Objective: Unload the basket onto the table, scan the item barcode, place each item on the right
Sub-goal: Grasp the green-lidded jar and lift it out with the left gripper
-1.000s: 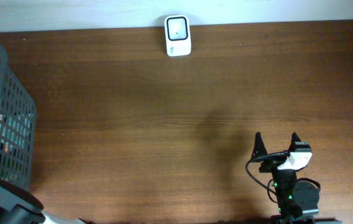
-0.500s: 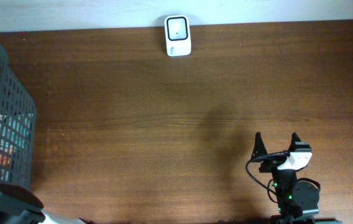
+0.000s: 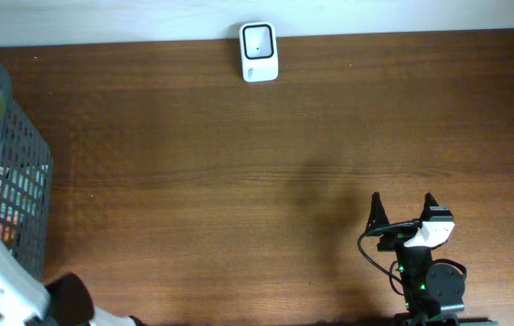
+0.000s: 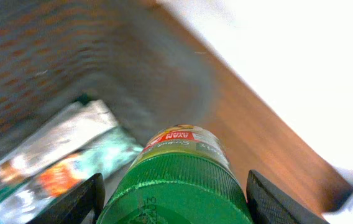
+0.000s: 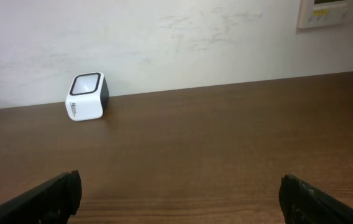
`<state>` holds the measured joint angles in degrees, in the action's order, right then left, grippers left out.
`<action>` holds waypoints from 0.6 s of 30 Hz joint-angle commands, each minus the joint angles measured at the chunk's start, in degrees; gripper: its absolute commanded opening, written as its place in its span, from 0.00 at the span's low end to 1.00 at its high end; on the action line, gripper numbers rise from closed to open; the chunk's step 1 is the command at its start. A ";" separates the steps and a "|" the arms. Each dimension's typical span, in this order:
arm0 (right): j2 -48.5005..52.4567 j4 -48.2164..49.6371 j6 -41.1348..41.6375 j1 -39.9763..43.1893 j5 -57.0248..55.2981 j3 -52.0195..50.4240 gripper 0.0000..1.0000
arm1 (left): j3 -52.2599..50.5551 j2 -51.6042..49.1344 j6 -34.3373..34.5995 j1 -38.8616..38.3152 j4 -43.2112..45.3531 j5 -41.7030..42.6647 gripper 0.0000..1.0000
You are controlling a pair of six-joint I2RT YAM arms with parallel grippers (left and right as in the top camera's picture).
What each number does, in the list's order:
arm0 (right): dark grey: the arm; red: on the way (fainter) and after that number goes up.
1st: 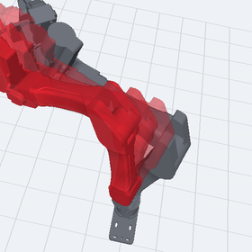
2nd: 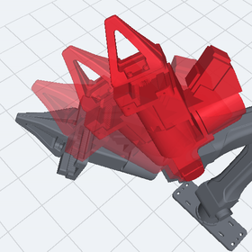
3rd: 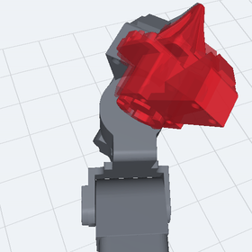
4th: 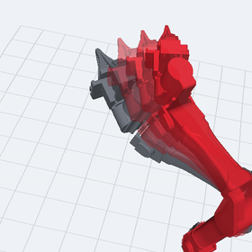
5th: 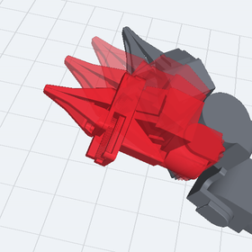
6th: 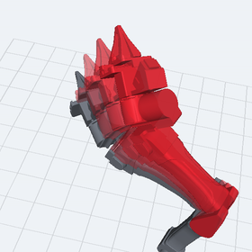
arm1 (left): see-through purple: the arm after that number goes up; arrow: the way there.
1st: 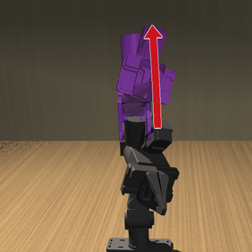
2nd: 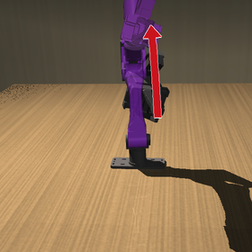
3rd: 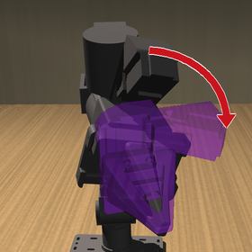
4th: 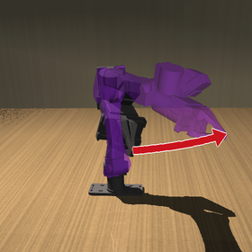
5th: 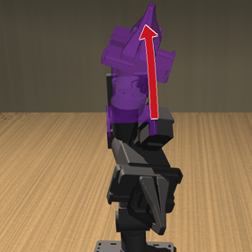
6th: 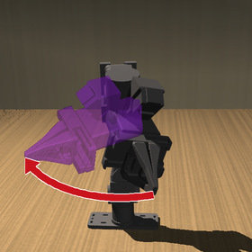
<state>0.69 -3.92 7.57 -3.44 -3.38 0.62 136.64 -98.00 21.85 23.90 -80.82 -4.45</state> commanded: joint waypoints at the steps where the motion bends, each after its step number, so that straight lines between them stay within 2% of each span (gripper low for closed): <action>1: -0.33 -0.42 0.37 -0.31 -0.09 -0.31 0.98 | 1.73 3.26 -0.92 -10.05 -0.46 0.57 0.45; 3: -0.33 -0.42 0.37 -0.31 -0.09 -0.31 0.98 | 1.73 2.25 -0.90 -17.55 -1.27 0.52 0.45; 12: -0.33 -0.42 0.37 -0.31 -0.09 -0.31 0.98 | -0.26 -5.46 -0.90 -37.83 -1.20 0.57 0.45; 18: -0.33 -0.42 0.37 -0.31 -0.09 -0.31 0.98 | -0.81 -15.43 -0.90 -47.54 -0.26 0.59 0.45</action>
<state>0.69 -3.92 7.60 -3.44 -3.40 0.62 136.22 -108.47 21.65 -19.70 -81.95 -3.62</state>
